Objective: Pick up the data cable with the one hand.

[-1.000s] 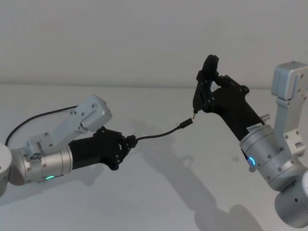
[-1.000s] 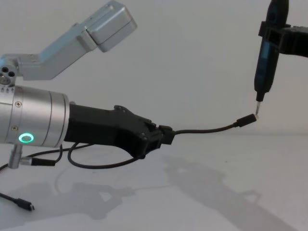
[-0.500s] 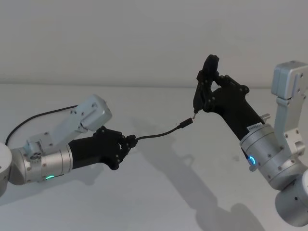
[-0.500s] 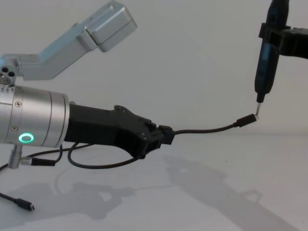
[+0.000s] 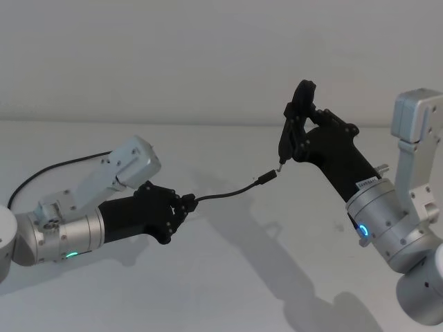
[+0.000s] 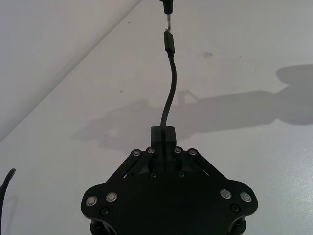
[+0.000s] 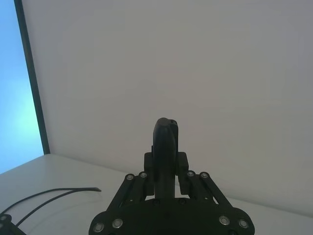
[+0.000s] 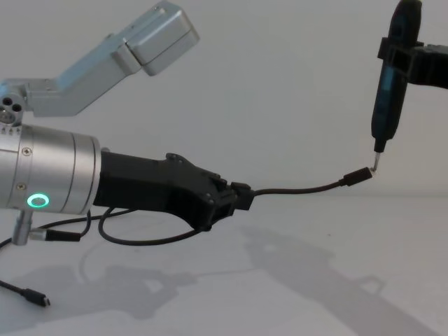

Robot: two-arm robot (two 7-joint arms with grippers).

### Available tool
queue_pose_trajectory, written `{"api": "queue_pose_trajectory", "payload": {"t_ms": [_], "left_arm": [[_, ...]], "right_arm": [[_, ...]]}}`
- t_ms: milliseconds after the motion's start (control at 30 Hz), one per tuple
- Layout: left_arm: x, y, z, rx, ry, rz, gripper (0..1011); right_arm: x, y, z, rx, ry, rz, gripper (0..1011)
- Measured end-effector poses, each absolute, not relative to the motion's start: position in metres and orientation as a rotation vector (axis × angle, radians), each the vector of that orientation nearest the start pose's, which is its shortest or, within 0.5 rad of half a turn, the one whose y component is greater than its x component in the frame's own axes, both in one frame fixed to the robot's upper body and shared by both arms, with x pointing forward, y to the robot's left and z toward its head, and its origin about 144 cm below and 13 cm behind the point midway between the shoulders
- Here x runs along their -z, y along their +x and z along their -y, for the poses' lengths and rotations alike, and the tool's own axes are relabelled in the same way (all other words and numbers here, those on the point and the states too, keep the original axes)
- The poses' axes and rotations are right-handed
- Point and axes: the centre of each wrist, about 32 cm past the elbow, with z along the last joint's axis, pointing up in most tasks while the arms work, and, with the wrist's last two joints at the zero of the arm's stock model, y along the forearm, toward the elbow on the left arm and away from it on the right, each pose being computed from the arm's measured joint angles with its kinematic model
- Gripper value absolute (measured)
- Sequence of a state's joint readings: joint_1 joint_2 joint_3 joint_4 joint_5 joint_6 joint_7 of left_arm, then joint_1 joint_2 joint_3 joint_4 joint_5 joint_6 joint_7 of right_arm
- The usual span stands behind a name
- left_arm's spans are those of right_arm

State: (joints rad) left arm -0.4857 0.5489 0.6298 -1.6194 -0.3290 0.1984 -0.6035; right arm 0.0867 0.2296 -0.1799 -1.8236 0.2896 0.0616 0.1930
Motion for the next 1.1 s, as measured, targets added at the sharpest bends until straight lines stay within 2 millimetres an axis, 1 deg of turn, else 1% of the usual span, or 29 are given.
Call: {"api": "queue_pose_trajectory", "payload": {"t_ms": [1100], "left_arm": [[-1.2603,0.5265,-0.2107,-0.466,0.315,0.225,36]], "right_arm": [[-1.2415,0.4659,0.2219,1.126,0.199,0.133,275]]}}
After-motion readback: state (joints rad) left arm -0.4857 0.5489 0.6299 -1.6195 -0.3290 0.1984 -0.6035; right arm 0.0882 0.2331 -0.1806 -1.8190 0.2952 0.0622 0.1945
